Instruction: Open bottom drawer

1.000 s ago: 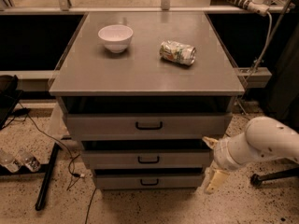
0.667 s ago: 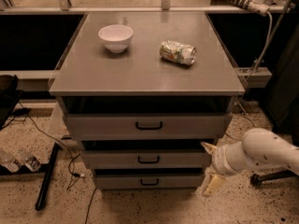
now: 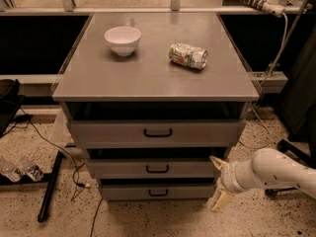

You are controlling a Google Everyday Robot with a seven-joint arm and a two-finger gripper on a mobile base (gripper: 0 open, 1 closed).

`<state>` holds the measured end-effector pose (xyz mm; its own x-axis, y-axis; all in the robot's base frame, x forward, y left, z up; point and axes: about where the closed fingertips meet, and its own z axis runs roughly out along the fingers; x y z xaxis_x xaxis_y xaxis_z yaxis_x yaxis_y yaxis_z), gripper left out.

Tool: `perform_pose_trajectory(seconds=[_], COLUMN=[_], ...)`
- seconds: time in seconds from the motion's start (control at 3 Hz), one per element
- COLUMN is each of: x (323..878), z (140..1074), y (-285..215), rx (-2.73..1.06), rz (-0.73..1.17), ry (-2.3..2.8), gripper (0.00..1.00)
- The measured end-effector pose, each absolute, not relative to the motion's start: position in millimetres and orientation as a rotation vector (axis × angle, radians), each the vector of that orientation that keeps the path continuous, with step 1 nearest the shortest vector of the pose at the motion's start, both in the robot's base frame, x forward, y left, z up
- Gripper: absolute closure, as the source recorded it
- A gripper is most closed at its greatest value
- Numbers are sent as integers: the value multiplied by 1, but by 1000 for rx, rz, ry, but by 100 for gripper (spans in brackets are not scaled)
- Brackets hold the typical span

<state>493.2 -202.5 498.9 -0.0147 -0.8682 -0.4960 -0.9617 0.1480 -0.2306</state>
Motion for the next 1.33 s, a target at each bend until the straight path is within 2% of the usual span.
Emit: perform_pose_trajectory(seconds=[0.67,1.33], x=[507,513], z=[427,342], y=[-191,-200], rx=[-1739,-1721], rz=[344,287], ry=[1929,1932], gripper=[0,0])
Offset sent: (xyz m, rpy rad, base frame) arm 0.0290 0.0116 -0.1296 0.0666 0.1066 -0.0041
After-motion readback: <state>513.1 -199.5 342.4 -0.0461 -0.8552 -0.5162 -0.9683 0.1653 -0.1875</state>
